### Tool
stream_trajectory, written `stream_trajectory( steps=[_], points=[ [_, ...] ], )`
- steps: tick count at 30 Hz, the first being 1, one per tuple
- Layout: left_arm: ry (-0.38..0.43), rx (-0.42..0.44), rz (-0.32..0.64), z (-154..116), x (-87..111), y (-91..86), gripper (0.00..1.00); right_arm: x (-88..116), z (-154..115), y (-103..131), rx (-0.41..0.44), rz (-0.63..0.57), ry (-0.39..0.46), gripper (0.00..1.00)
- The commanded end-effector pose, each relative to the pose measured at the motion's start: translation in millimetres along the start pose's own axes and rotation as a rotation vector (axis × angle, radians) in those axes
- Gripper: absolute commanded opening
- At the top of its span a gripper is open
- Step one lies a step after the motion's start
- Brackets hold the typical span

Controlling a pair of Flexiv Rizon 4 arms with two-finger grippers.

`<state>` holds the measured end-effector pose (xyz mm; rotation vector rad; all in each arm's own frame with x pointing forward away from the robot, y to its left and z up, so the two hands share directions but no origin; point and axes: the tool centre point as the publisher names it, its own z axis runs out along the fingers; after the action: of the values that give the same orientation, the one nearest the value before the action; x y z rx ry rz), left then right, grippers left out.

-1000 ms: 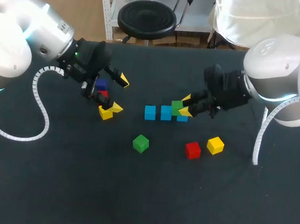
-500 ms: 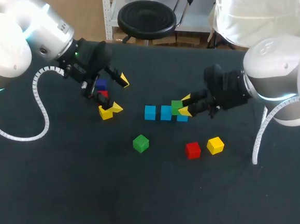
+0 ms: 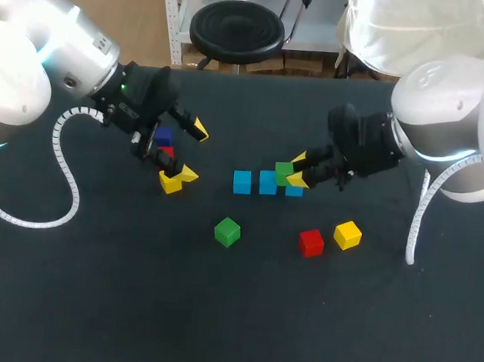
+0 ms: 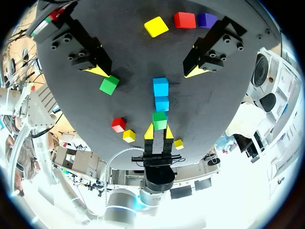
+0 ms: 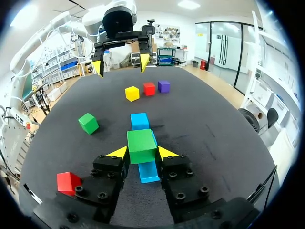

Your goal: Place the blue cubes, place green cubes on the blue cubes, place the yellow cubes on the green cubes, then place the red cubes on the yellow cubes, and place purple cube on the red cubes.

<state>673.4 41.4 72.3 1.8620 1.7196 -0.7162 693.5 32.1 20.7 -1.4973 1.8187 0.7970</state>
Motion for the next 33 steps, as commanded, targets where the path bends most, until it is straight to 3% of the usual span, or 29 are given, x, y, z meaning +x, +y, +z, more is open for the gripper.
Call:
stream_trajectory(
  steps=[1, 33],
  points=[
    [-0.004, 0.000, 0.004, -0.1, 1.2, 0.2, 1.00, 0.3, 0.7, -1.6, -0.004, -0.001, -0.001, 0.00],
    [-0.004, 0.000, 0.004, -0.1, 1.2, 0.2, 1.00, 2.1, 3.4, -3.1, -0.003, -0.008, -0.007, 0.00]
  ],
)
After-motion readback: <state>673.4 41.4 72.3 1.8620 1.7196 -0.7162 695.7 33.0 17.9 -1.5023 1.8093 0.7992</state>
